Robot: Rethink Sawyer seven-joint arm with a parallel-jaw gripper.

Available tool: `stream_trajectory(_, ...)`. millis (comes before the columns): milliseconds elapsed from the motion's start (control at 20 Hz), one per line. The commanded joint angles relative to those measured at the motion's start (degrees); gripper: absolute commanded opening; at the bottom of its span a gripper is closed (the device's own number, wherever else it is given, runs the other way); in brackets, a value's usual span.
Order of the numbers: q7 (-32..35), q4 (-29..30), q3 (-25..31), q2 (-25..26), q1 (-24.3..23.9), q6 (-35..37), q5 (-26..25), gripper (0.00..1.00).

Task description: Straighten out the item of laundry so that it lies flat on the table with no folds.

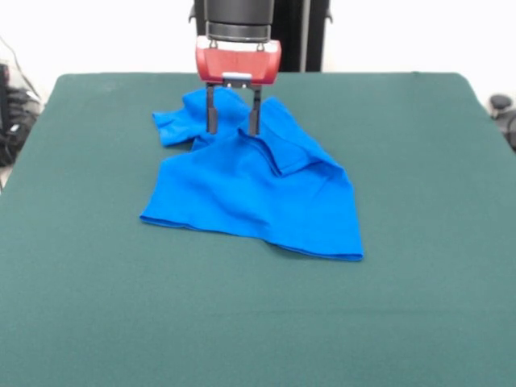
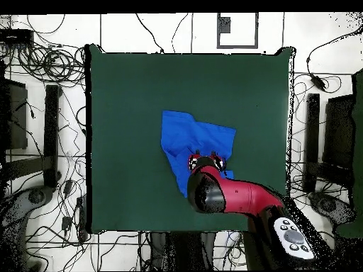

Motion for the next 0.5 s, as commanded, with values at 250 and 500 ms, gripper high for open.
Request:
stream_trajectory(250, 5.4, -0.1, 5.4, 4.1, 2.2, 3.7, -0.7, 1.00)
stream_trajectory(500, 5.6, 0.7, 5.6, 3.8, 2.1, 3.6, -0.7, 1.00)
